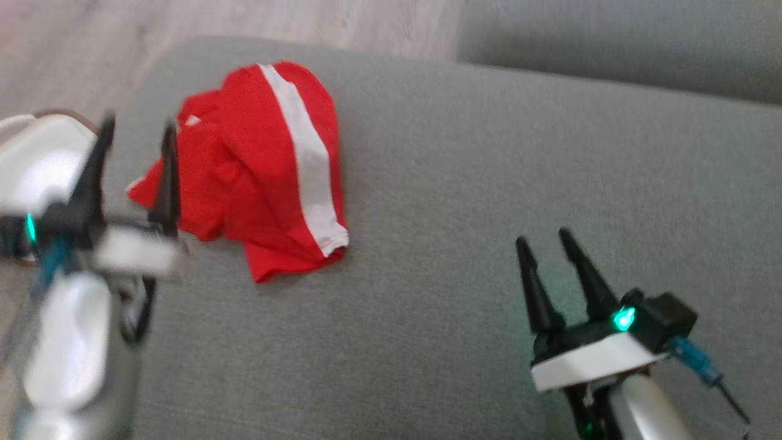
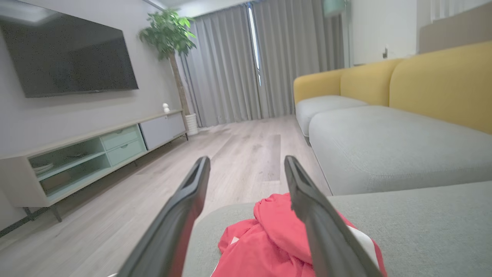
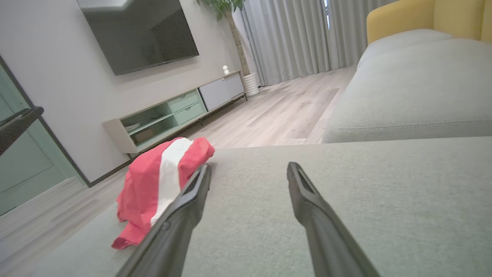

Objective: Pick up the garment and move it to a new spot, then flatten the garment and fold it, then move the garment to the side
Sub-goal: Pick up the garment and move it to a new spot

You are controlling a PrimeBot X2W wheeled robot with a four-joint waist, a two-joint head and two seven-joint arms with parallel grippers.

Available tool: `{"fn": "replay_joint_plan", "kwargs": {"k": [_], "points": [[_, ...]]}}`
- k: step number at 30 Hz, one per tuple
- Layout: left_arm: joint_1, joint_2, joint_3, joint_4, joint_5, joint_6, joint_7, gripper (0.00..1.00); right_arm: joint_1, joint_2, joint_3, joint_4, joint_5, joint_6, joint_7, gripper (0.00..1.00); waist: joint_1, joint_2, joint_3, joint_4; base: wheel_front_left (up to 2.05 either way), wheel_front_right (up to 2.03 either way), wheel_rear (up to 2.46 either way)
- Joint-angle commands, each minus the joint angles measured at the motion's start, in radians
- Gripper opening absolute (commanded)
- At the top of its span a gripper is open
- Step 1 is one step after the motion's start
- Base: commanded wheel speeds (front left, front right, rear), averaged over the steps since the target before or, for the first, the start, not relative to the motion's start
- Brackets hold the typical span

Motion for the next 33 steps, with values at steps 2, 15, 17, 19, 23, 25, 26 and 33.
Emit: {"fn": "replay_joint_plan", "kwargs": {"k": [2,15,17,19,23,25,26,33], "points": [[-0.156,0.067,0.003,0.019,-0.030,-0.013,0.067,1.00,-0.060,-0.005,-0.002,-0.048,-0.023,-0.001,-0.011,1.00,-0.0002,0.0000,0.088,-0.053,0.00,0.00,0.00],[-0.545,0.246,-0.280,0.348,-0.273,-0.021,0.397,1.00,-0.133,-0.005,-0.094,-0.103,-0.036,-0.001,-0.011,1.00,-0.0002,0.0000,0.274,-0.166,0.00,0.00,0.00],[-0.564,0.252,-0.306,0.390,-0.303,-0.021,0.420,1.00,-0.139,-0.005,-0.096,-0.109,-0.035,-0.001,-0.011,1.00,-0.0002,0.0000,0.284,-0.179,0.00,0.00,0.00],[-0.569,0.252,-0.320,0.407,-0.320,-0.021,0.431,1.00,-0.141,-0.005,-0.096,-0.111,-0.035,-0.001,-0.011,1.00,-0.0002,0.0000,0.289,-0.184,0.00,0.00,0.00],[-0.580,0.253,-0.373,0.451,-0.393,-0.021,0.458,0.91,-0.148,-0.005,-0.096,-0.117,-0.031,-0.001,-0.011,1.00,-0.0002,0.0000,0.299,-0.196,0.00,0.00,0.00],[-0.587,0.258,-0.394,0.460,-0.417,-0.021,0.446,0.00,-0.149,-0.005,-0.093,-0.117,-0.030,-0.001,-0.011,1.00,-0.0002,0.0000,0.299,-0.200,0.00,0.00,0.00],[-0.591,0.260,-0.399,0.463,-0.428,-0.021,0.432,0.00,-0.149,-0.005,-0.092,-0.117,-0.029,-0.001,-0.011,1.00,-0.0002,0.0000,0.298,-0.201,0.00,0.00,0.00],[-0.637,0.269,-0.392,0.468,-0.450,-0.021,0.251,0.00,-0.144,-0.005,-0.079,-0.102,-0.026,-0.001,-0.011,1.00,-0.0002,0.0000,0.248,-0.206,0.00,0.00,0.00]]}}
